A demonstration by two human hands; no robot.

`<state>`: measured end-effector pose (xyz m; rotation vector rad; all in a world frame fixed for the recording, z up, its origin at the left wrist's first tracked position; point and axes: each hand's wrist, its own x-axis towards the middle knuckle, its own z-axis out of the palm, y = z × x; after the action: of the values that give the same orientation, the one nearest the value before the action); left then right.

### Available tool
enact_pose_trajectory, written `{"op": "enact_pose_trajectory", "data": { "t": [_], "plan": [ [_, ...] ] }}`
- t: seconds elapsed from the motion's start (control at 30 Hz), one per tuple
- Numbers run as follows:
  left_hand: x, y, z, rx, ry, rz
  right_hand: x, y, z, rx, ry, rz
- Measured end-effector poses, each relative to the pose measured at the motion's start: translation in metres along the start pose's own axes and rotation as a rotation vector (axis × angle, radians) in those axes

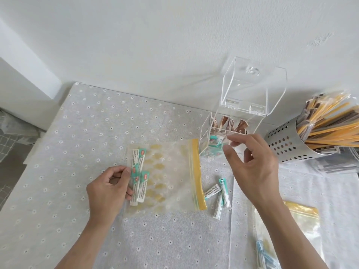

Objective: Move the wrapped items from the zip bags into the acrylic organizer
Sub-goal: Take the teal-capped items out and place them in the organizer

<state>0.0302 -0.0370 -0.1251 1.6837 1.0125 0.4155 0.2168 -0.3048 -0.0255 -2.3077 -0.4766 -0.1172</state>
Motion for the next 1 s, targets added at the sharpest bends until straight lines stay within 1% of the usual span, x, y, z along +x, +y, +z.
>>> {"op": "enact_pose_trajectory", "data": {
  "t": [0.13,0.23,0.33,0.47,0.5,0.63,0.77,0.83,0.93,1.0],
  "plan": [
    [0.0,0.0,0.0,0.009,0.006,-0.014,-0.021,-0.002,-0.003,0.099,-0.012,0.014],
    [0.0,0.001,0.0,0.006,0.016,-0.039,-0.035,0.003,0.005,0.159,-0.063,0.056],
    [-0.001,0.003,0.0,0.001,0.007,-0.05,-0.044,0.012,0.02,0.193,-0.147,0.088],
    [-0.001,0.005,-0.001,-0.003,-0.001,-0.061,-0.049,0.024,0.046,0.237,-0.311,0.124],
    [-0.001,0.005,-0.001,-0.005,-0.002,-0.064,-0.049,0.027,0.052,0.24,-0.351,0.108],
    [0.0,0.005,-0.002,-0.011,-0.008,-0.074,-0.049,0.029,0.07,0.192,-0.454,-0.052],
    [0.002,0.007,-0.004,0.002,-0.027,-0.091,-0.05,0.019,0.076,0.218,-0.509,-0.102],
    [0.005,0.009,-0.007,0.02,-0.061,-0.087,-0.053,0.013,0.078,0.209,-0.51,-0.141],
    [0.011,0.013,-0.013,0.056,-0.138,-0.073,-0.06,0.006,0.083,0.162,-0.476,-0.276],
    [0.016,0.014,-0.015,0.062,-0.173,-0.086,-0.063,0.004,0.09,0.158,-0.482,-0.327]
  ]
}}
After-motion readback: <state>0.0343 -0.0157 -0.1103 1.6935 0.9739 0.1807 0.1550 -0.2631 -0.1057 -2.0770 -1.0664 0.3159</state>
